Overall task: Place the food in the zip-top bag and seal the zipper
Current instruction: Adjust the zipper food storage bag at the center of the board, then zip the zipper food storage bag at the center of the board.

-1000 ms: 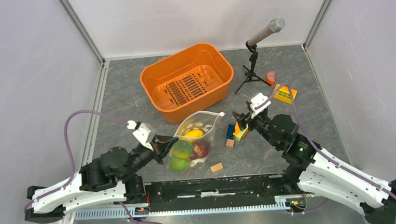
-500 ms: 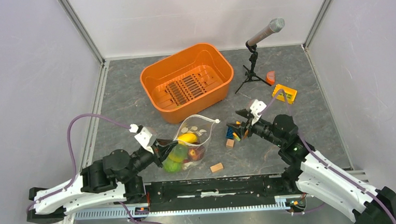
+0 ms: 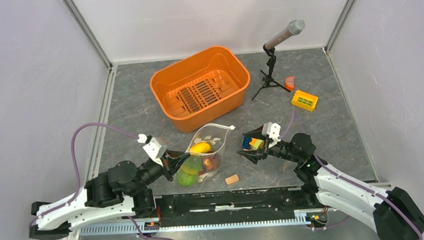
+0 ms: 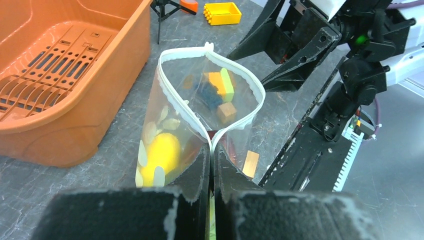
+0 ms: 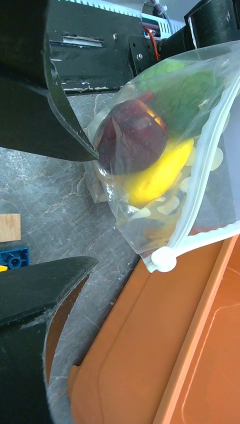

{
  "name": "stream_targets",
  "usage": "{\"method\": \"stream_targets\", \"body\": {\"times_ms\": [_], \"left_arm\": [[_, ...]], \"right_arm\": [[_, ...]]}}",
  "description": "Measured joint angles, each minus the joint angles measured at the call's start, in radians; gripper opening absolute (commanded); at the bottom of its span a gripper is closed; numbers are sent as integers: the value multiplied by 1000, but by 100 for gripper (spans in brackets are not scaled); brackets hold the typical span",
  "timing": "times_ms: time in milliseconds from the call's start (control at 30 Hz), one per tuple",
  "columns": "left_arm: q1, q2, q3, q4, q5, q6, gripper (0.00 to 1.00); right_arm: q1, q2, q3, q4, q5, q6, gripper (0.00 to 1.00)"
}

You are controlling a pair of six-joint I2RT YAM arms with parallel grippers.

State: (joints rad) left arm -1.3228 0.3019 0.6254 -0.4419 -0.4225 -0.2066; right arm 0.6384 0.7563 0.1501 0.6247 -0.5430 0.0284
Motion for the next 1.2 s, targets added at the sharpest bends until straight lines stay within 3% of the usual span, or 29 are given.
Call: {"method": "stream_targets", "body": {"times_ms": [400,567,1033,1200], "left_arm": [[0,-53,5,-71,14,-37,2],[0,-52,18,-105,14,-62,2],[0,-87,19,-137,13,-92,2],[0,-87,19,-142,13,-96,2]], "right_arm": [[-27,283,90,190,-158,-26,71],[-55,419,150,303,-231,19,65],[-84,694,200,683,-384,281,39],[-84,755,212,765,-392,358,20]]}}
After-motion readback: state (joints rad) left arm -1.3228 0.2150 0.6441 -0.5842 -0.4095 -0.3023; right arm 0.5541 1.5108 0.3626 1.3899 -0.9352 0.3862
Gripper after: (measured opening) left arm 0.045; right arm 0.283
